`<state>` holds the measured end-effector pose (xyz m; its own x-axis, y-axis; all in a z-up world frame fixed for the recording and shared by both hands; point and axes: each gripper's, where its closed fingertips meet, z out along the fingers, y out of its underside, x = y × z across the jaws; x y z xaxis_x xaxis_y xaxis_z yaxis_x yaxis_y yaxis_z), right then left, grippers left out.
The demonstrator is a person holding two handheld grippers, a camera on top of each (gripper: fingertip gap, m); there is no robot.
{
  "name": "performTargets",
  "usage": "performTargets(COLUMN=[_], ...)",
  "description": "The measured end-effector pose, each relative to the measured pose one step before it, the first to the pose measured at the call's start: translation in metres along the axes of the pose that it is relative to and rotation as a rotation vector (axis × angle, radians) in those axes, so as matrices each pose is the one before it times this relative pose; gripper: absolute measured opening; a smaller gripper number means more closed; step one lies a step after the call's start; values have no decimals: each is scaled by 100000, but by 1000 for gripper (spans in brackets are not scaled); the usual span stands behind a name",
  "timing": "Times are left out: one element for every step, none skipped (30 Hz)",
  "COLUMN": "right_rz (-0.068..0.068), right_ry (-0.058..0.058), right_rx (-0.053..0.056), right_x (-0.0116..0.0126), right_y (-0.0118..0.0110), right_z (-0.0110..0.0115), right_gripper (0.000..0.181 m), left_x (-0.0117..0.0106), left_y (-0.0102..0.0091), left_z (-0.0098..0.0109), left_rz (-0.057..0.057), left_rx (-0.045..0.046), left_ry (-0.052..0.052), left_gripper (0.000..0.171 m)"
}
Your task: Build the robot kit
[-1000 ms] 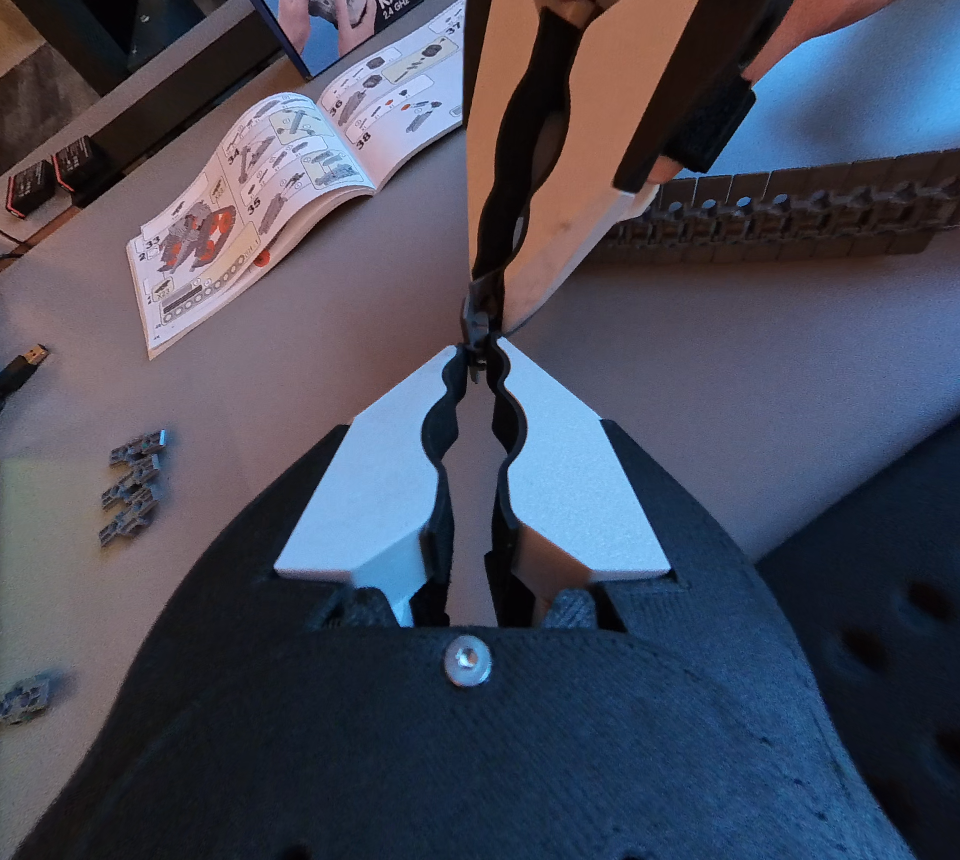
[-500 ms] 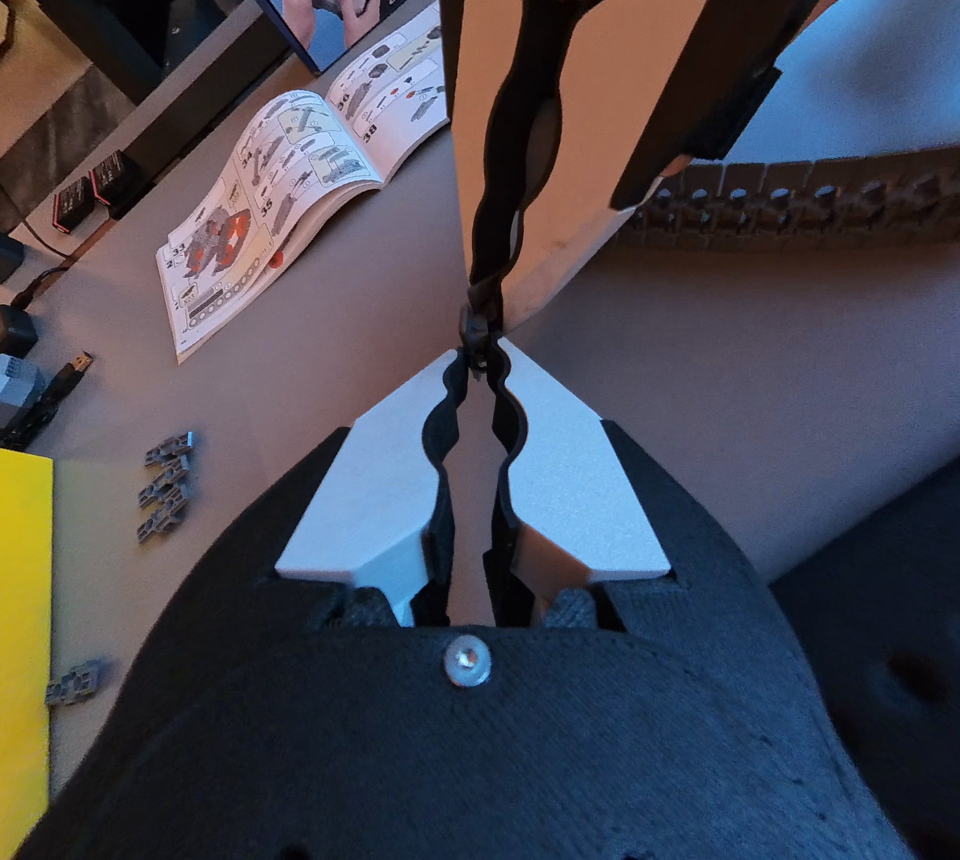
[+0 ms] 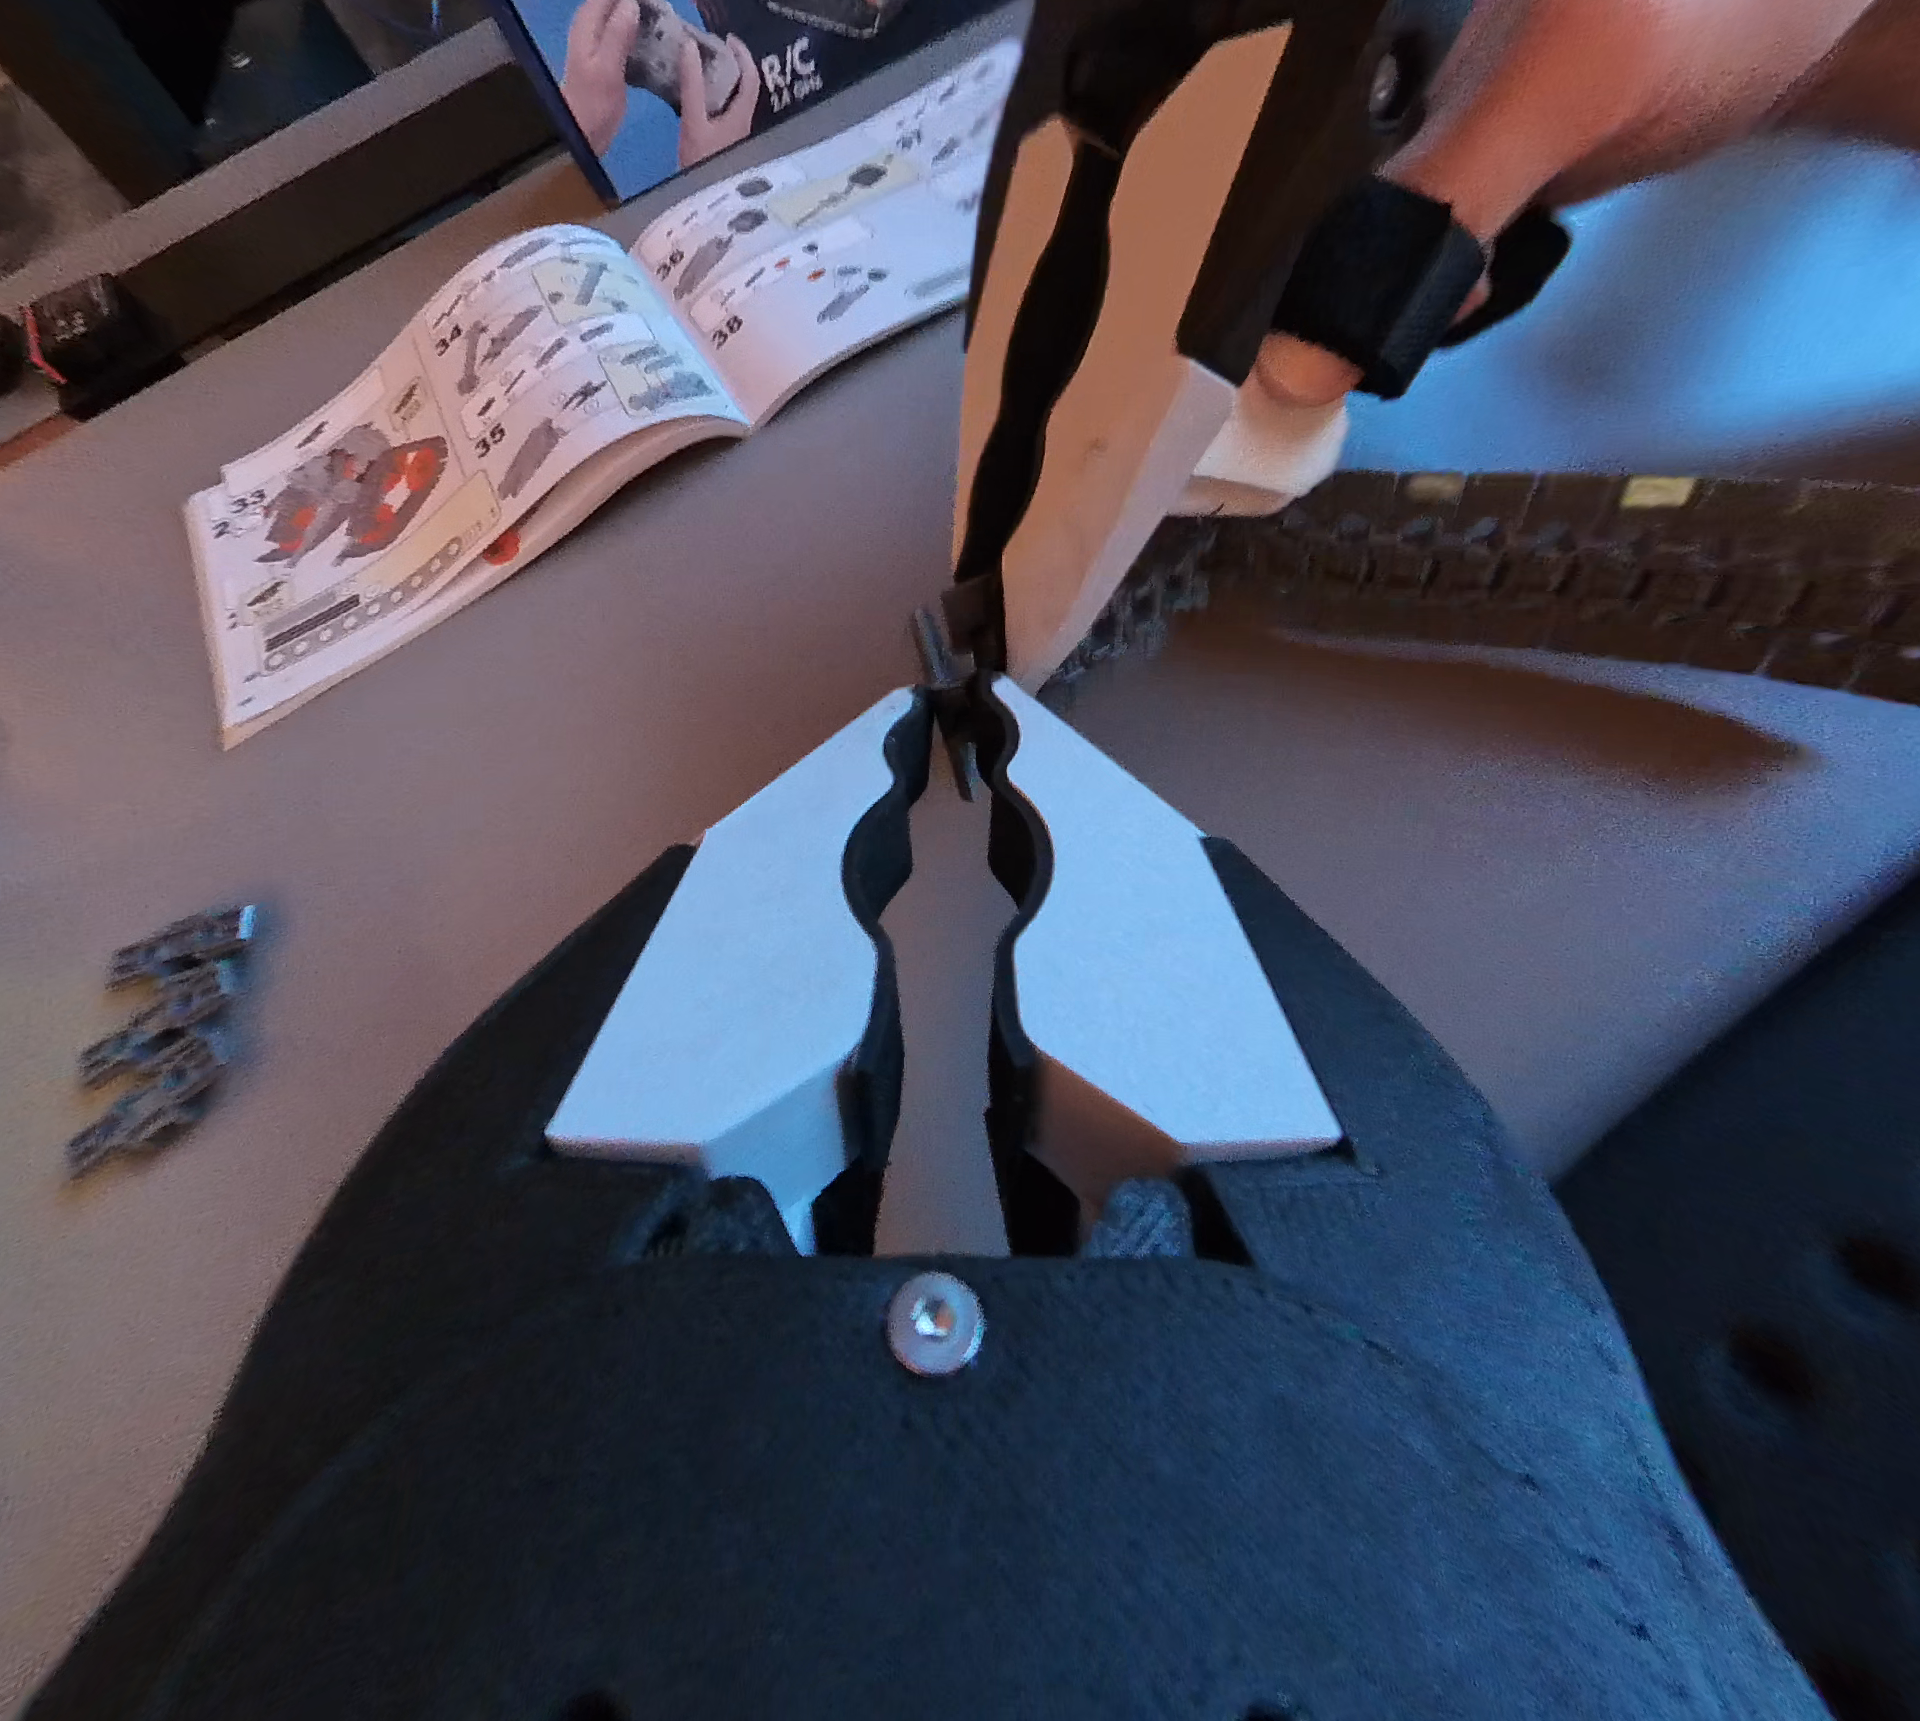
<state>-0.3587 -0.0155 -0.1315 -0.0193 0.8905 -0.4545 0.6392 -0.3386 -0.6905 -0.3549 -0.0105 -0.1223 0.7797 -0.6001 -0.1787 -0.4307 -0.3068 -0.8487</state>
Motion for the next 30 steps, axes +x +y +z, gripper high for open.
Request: performTargets(right_rz=[3227,1227,1106,839,1021,1880,2013,2387,2095,1580,1694,1972,1280,566,1093,1091,106,-101,375,416,641,283,750,1084,525,728,1090,1318,1140,1349], right_ry=[-3479,-2090,-617,653,188,-937,-1900,-859,-330,-1866,-2426,-1180,-184,-1167,-1877,-859,-161,-156,-85,-1039,-223,-248,-1832,-1263,-437,-1145,-2137,-2533,-1721,-623], right_rx=[2461,842,-656,-307,98,-423,396,1048,467,293,606,452,274,6,121,257,299,214,212,619,428,123,615,336,-9,170,457,534,-18,-416], right_x=[-172,-128,26,198,158,39,-83,108,183,-85,-183,21,152,-36,-143,-6,69,48,67,-62,78,101,-147,-34,101,24,-99,-150,-48,66], right_y=[-168,26,165,74,44,147,28,-55,30,46,-16,-8,9,62,27,7,5,17,12,-51,-8,39,-31,6,70,54,21,-1,58,91], right_z=[-155,-30,53,60,34,23,-26,-63,-59,-25,-21,-5,3,22,26,22,29,11,-6,-8,-23,-4,-10,-9,-22,-18,-23,-31,-23,-16], right_gripper=[7,7,7,7,6,7,7,7,7,6,6,6,6,6,6,6,6,6,6,6,6,6,6,6,6,6,6,7,11,16], left_x=[36,74,-18,-71,-16,-5,-11,-88,-153,-115,-28,5,140,143,4,-10,-67,-193,-278,-140,80,130,222,0,-27,19,19,55,60,-22], left_y=[-278,-80,81,40,-78,-211,-208,-181,-214,-239,-135,61,326,337,131,-89,-196,-27,249,354,109,82,107,72,69,9,-116,-124,-84,-130], left_z=[-139,-81,-30,-39,-115,-193,-208,-207,-236,-218,-166,-64,63,124,121,94,75,127,228,283,249,228,213,161,101,37,-28,-47,-45,-55], left_rz=[-2488,-1702,-890,-343,20,-342,-1573,-2947,-4026,-4648,-4903,-4820,-4267,-3813,-2772,-1320,-402,398,988,1211,771,345,280,-135,389,247,106,-662,-964,-640], left_rx=[2139,798,-425,-233,510,1189,1317,1119,1413,1464,782,-637,-2430,-2744,-947,538,1146,-64,-2036,-2790,-1286,-1033,-1126,-792,-682,-265,655,898,619,1015], left_ry=[1961,1895,541,-347,-31,433,1223,1568,1895,2555,3129,3324,3797,3235,1659,865,-171,-1128,-1682,-1082,231,601,1265,-57,-159,87,149,727,1052,347], left_gripper=[6,6,7,6,5,4,4,3,3,3,4,6,11,14,15,15,15,14,13,13,13,11,7,6,6,6,5,5,5,5])
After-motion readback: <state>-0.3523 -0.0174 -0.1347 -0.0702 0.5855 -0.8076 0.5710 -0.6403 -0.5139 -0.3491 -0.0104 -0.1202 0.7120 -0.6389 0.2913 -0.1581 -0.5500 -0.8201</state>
